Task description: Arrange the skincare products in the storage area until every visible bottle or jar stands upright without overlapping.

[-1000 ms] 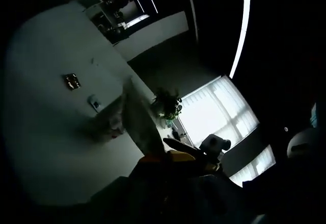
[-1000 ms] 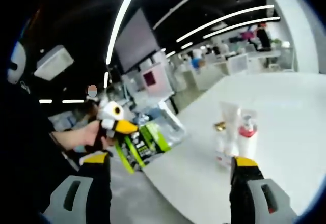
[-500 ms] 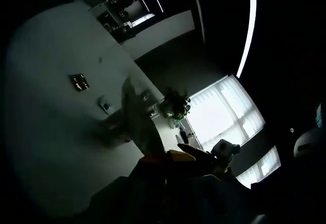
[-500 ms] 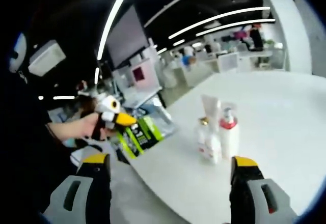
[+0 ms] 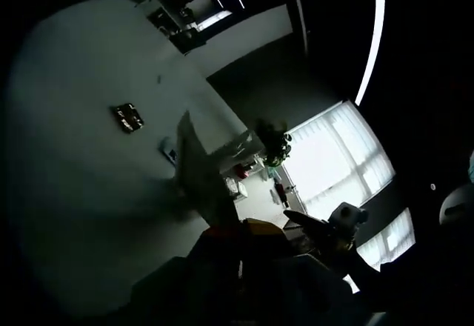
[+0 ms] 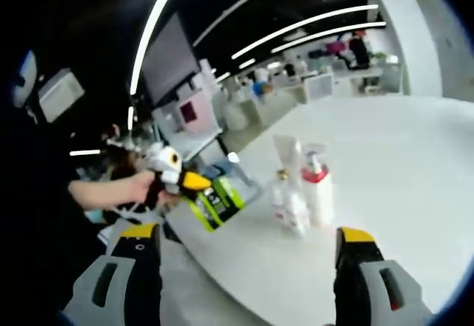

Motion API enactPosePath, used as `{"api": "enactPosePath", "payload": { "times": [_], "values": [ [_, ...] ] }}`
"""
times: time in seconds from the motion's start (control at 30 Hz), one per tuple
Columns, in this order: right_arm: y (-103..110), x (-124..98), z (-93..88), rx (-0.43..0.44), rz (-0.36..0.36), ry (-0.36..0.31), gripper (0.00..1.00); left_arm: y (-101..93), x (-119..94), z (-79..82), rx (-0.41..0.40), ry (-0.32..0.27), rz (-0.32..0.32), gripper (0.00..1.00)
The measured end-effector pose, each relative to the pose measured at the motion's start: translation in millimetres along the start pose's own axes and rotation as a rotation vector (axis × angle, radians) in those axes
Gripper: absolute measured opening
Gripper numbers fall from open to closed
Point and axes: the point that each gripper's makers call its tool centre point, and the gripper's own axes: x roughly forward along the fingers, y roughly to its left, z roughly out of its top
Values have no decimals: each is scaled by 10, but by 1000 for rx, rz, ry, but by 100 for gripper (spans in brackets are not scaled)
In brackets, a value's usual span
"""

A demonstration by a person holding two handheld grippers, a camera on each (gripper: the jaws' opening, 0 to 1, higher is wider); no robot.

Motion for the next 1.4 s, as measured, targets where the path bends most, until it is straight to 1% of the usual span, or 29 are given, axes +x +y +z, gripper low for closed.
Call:
{"api": "enactPosePath", "payload": {
  "times": [0.13,0.27,0.37,0.47,0.6,0.67,0.83,1.03,1.13,1.33,1.4],
  "values": [
    [-17,15,-5,5,-3,3,99,96,49,3,-16,4,6,0],
    [-37,25,-3,9,-9,3,99,180,109,-3,-15,19,13,0],
    [-36,29,3,8,-9,-2,99,213,154,10,-16,25,13,0],
    [-49,34,-31,8,-14,7,99,232,206,30,-15,30,10,0],
    [-86,40,-73,26,-22,12,99,270,284,61,-11,31,5,0],
    [-93,41,-67,30,-25,8,99,310,320,62,-10,39,5,0],
    [-109,40,-58,30,-30,6,99,447,375,33,-11,59,34,0],
    [-162,21,-69,36,-41,8,99,518,445,36,-12,73,38,0],
    [-187,23,-84,41,-45,12,99,616,467,6,-18,87,63,0],
    [-210,28,-98,47,-47,13,99,744,506,-69,-17,122,102,0],
    [-213,30,-104,50,-48,14,99,812,506,-98,-21,133,132,0]
  ]
}}
